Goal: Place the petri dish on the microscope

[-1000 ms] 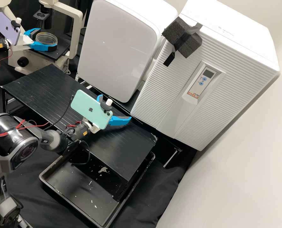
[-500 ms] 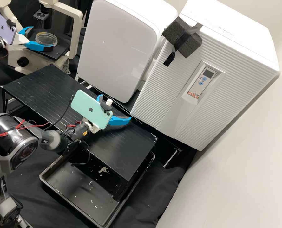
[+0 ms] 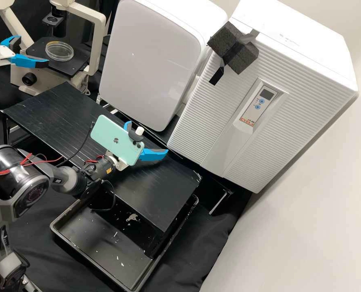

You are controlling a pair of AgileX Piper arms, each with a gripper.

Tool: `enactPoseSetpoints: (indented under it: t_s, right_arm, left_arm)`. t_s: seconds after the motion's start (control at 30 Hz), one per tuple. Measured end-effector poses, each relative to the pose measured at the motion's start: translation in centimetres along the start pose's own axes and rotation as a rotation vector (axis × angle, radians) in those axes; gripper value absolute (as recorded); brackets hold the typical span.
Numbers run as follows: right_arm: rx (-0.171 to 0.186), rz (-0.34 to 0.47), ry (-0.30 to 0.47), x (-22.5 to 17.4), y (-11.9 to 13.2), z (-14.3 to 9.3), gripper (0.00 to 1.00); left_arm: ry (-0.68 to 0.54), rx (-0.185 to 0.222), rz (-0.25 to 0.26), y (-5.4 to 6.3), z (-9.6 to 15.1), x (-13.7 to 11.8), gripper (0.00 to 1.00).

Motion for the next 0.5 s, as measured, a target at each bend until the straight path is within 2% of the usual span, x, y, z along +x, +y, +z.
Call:
enactPoseSetpoints:
  t_s: [0.2, 0.4, 0.5]
  right_arm:
    - [0.000, 0.000, 0.000, 0.0, 0.0, 0.0, 1.00]
    - [0.000, 0.000, 0.000, 0.0, 0.0, 0.0, 1.00]
    - [0.000, 0.000, 0.000, 0.0, 0.0, 0.0, 1.00]
  left_arm:
    - [0.018, 0.048, 0.064, -0.7, 1.6, -3.0, 1.00]
    - [0.043, 0.108, 0.164, -1.4, 2.9, -6.1, 1.00]
    - [0.034, 0.096, 0.182, -1.3, 3.2, -7.4, 1.00]
